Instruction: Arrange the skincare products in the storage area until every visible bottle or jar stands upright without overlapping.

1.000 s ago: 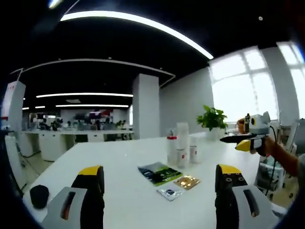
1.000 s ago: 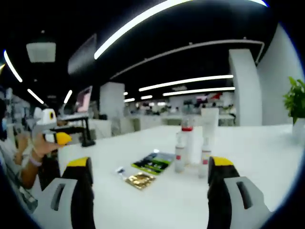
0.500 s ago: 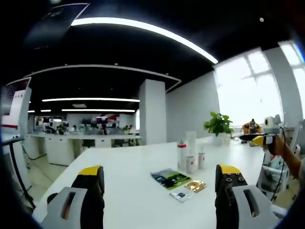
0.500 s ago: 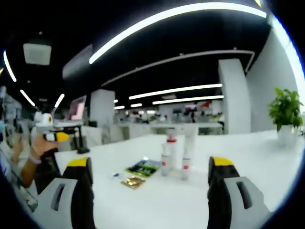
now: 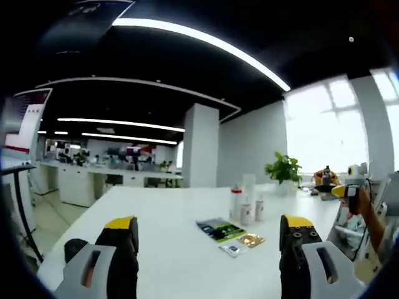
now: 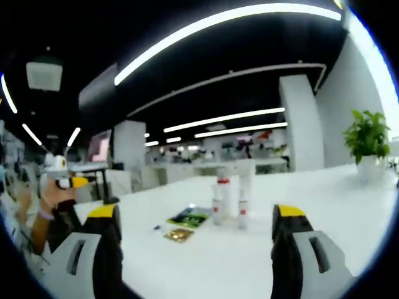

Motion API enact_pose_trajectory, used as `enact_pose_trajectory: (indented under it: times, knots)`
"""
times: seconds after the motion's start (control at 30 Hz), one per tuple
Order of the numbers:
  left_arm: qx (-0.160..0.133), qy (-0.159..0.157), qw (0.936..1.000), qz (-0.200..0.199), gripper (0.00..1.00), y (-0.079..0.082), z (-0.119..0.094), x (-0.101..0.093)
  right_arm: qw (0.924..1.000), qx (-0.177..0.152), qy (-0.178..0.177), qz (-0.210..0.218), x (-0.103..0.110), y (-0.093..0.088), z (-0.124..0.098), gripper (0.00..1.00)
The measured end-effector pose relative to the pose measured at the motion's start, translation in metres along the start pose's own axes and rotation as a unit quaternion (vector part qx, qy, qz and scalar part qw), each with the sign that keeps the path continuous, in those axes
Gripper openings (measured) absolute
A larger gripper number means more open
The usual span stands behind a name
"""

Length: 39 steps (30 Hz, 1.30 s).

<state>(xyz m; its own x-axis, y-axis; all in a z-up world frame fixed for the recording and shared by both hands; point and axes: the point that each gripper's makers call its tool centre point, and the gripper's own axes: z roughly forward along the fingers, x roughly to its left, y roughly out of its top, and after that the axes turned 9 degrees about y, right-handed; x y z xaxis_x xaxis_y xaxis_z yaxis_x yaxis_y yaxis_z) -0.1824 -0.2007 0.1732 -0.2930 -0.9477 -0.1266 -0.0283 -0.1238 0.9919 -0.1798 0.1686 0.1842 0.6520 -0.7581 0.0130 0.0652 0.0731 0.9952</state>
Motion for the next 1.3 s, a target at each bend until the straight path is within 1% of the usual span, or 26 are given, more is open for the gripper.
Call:
enact_pose_trajectory:
  times: [0.1, 0.23, 0.27, 0.33, 0.37, 0.4, 0.43, 0.5, 0.57, 0.63, 0.73, 0.8, 0.87, 0.93, 0.97, 1.03, 1.1, 1.17, 1.2, 1.23, 1.3]
  knots:
    - [0.011, -0.005, 0.9999, 0.008, 0.98, -0.008, -0.005, 0.001, 0.9999, -0.006, -0.011, 0.008, -0.003, -0.003, -0.003, 1.0]
    - [0.02, -0.017, 0.9997, 0.0, 0.99, -0.015, -0.01, 0.001, 0.9997, -0.013, -0.017, 0.016, -0.004, -0.005, -0.009, 0.96]
    - [0.025, -0.025, 0.9994, 0.006, 0.99, -0.019, -0.012, -0.002, 0.9992, -0.02, -0.027, 0.02, -0.007, -0.005, -0.013, 0.95]
    - [0.028, -0.03, 0.9988, 0.025, 0.99, -0.024, -0.016, -0.005, 0.9979, -0.043, -0.04, 0.028, -0.009, 0.001, -0.021, 0.94]
    - [0.028, -0.03, 0.9988, 0.027, 0.99, -0.025, -0.016, -0.005, 0.9975, -0.047, -0.043, 0.03, -0.01, 0.001, -0.022, 0.93]
    - [0.023, -0.025, 0.999, 0.031, 0.99, -0.027, -0.018, -0.005, 0.9963, -0.058, -0.053, 0.035, -0.011, 0.003, -0.029, 0.92]
    - [0.01, -0.016, 0.9996, 0.023, 0.99, -0.025, -0.019, -0.003, 0.9956, -0.062, -0.061, 0.036, -0.013, 0.002, -0.034, 0.92]
    - [0.003, -0.011, 0.9999, 0.009, 0.99, -0.026, -0.02, -0.002, 0.9947, -0.066, -0.069, 0.037, -0.013, 0.001, -0.039, 0.93]
    - [0.004, -0.009, 1.0, -0.001, 0.99, -0.033, -0.024, 0.0, 0.9945, -0.066, -0.073, 0.036, -0.012, -0.002, -0.043, 0.94]
    - [0.005, -0.009, 0.9999, 0.0, 0.99, -0.04, -0.028, 0.0, 0.9955, -0.055, -0.071, 0.031, -0.009, -0.007, -0.045, 0.94]
    - [0.008, -0.003, 1.0, 0.0, 0.99, -0.045, -0.034, 0.003, 0.9962, -0.041, -0.073, 0.025, -0.007, -0.014, -0.047, 0.96]
    - [0.005, -0.008, 0.9999, -0.007, 1.0, -0.044, -0.039, -0.001, 0.9962, -0.038, -0.075, 0.024, -0.007, -0.016, -0.049, 0.98]
    - [-0.006, -0.015, 0.9997, -0.019, 1.0, -0.04, -0.047, -0.008, 0.996, -0.036, -0.078, 0.024, -0.006, -0.019, -0.052, 0.98]
    - [-0.014, -0.015, 0.9996, -0.02, 1.0, -0.038, -0.053, -0.011, 0.9955, -0.033, -0.084, 0.031, -0.005, -0.022, -0.056, 0.96]
    - [-0.017, -0.011, 0.9996, -0.019, 1.0, -0.039, -0.058, -0.012, 0.9953, -0.03, -0.088, 0.029, -0.003, -0.022, -0.059, 0.96]
    - [-0.01, 0.001, 0.9999, -0.01, 1.0, -0.038, -0.062, -0.008, 0.9951, -0.025, -0.094, 0.014, -0.001, -0.017, -0.061, 0.96]
    - [-0.023, 0.033, 0.9991, 0.01, 1.0, -0.032, -0.063, 0.0, 0.9953, -0.023, -0.094, 0.004, 0.004, -0.014, -0.062, 0.96]
    - [-0.008, 0.031, 0.9992, 0.023, 1.0, -0.037, -0.064, -0.001, 0.9958, -0.021, -0.089, -0.005, 0.008, -0.011, -0.063, 0.96]
    - [-0.001, 0.029, 0.9993, 0.023, 1.0, -0.04, -0.063, 0.0, 0.9961, -0.017, -0.086, -0.01, 0.01, -0.011, -0.064, 0.96]
    - [0.003, 0.029, 0.9993, 0.022, 0.99, -0.043, -0.062, 0.001, 0.9964, 0.003, -0.081, -0.026, 0.011, -0.017, -0.064, 0.93]
    - [0.011, 0.035, 0.9992, 0.016, 0.98, -0.049, -0.057, 0.002, 0.9951, 0.047, -0.077, -0.039, 0.009, -0.031, -0.065, 0.86]
